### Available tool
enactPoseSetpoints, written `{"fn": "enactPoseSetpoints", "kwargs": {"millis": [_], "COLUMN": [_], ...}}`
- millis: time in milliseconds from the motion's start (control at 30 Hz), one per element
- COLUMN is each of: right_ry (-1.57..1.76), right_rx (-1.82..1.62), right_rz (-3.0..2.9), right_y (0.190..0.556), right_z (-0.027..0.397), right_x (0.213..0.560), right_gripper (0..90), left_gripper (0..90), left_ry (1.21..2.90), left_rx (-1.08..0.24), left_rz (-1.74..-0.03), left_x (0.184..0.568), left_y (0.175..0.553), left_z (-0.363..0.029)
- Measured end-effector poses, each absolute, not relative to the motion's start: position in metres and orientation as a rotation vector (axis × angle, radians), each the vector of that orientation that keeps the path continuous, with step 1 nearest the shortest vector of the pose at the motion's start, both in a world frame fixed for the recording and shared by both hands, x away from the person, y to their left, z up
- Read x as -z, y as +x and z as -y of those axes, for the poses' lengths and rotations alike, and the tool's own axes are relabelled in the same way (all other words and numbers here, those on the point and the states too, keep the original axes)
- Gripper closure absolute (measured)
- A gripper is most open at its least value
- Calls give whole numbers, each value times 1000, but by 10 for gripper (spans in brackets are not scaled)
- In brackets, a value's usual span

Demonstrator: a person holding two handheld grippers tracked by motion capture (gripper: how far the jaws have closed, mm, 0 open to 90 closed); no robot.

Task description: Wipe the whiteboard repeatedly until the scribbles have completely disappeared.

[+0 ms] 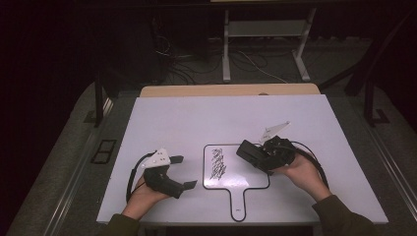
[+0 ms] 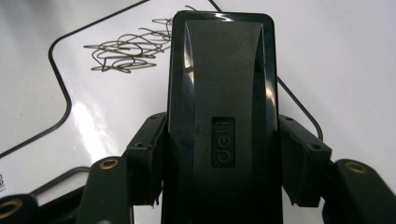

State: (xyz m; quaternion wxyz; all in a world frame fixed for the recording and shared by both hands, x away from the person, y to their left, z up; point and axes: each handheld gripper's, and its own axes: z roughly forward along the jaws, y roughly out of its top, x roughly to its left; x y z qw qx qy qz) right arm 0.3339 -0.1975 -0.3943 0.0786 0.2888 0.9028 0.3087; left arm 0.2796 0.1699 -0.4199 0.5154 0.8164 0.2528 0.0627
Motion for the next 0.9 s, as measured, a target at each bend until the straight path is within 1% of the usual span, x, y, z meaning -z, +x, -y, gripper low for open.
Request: {"fn": "enactPoseSetpoints", "kwargs": {"millis": [500, 900], "right_ry": [823, 777], "right_rx": [-959, -904], "right_rz": [-2725, -2754], "right_y": [350, 367], "right_z": [171, 142], "right_x": [388, 394], "right_gripper": [389, 389], "left_gripper": [0, 0], "left_ry": [1962, 1962], "left_rx": [-158, -160], "left_rz": [-609, -606], "left_x": [419, 421], "left_y": [280, 279], "left_z": [-170, -168]}}
